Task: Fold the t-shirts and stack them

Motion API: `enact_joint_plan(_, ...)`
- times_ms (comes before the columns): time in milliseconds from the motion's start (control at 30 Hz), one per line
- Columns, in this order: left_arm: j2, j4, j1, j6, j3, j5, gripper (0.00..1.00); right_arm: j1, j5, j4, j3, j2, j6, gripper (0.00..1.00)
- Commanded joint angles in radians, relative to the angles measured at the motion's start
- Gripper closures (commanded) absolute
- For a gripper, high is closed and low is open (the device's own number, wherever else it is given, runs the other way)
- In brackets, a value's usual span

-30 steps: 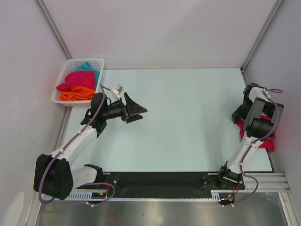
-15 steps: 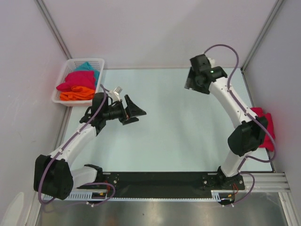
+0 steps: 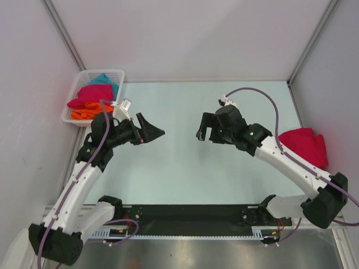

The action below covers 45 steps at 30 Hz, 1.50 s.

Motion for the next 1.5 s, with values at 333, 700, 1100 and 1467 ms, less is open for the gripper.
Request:
enact_joint_plan(333,-0.111,-0.13,0.008,0.2,0.025,-0.133,0.0,0.032,0.123,0.074,-0.186,-0.326,0.002,0.0)
enact_joint_plan(700,-0.128,-0.187,0.008,0.251,-0.03,-0.266,0.0,0.059,0.045,0.164,-0.267,-0.252,0.047,0.0)
enact_joint_plan(1100,-0.194,-0.198,0.008,0.218,-0.035,-0.257,0.0,0.178,0.059,0.194,-0.204,-0.158,0.085,0.0)
enact_joint_plan(1467,-0.232,-0.178,0.008,0.204,-0.058,-0.24,0.0,0.195,0.007,0.241,-0.221,-0.15,0.111,0.0)
